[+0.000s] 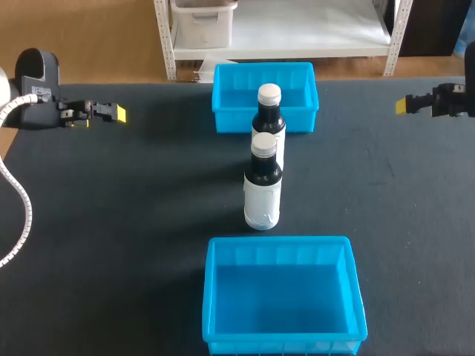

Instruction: Pick up the bottle, and place it in the far bin if it is heavy, or in the near bin if it is light.

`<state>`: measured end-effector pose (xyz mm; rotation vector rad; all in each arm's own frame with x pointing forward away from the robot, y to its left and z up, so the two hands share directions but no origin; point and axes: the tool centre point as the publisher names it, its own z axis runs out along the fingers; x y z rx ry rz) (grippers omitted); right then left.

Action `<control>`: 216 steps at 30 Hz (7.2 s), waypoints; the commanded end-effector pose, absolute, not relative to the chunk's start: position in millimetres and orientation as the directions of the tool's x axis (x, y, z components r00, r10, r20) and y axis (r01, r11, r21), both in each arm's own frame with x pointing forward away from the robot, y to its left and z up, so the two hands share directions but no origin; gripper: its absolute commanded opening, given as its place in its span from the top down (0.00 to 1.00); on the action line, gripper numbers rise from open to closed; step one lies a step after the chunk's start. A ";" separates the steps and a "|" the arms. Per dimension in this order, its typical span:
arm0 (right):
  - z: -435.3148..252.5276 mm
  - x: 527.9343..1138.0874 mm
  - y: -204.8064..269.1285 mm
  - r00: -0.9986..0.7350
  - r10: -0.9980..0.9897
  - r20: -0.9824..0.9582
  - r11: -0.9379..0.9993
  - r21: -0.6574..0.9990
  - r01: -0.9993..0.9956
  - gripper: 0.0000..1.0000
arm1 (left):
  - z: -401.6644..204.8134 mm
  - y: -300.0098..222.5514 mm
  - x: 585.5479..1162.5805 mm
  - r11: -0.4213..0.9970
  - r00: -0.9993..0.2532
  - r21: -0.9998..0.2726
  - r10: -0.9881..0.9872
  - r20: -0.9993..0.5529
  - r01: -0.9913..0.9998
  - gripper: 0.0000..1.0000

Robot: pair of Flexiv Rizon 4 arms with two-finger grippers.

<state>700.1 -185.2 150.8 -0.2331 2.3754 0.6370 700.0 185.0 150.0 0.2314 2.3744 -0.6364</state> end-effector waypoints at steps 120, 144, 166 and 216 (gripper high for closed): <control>112.2 604.5 81.4 -0.143 -0.591 -0.794 0.040 0.148 -0.988 0.00 | 150.0 185.0 700.0 0.866 -0.767 -0.383 0.000 -0.642 0.321 0.00; 109.8 616.6 64.3 -0.181 -0.586 -0.790 0.085 0.162 -0.983 0.00 | 150.0 185.0 700.0 0.866 -0.767 -0.383 0.000 -0.642 0.321 0.00; 128.7 625.7 46.9 -0.168 -0.566 -0.807 0.125 0.117 -0.985 0.00 | 150.0 185.0 700.0 0.866 -0.767 -0.383 0.000 -0.642 0.321 0.00; 120.3 609.7 84.5 -0.142 -0.548 -0.825 0.035 0.147 -0.989 0.65 | 150.0 185.0 700.0 0.866 -0.767 -0.383 0.000 -0.642 0.321 0.00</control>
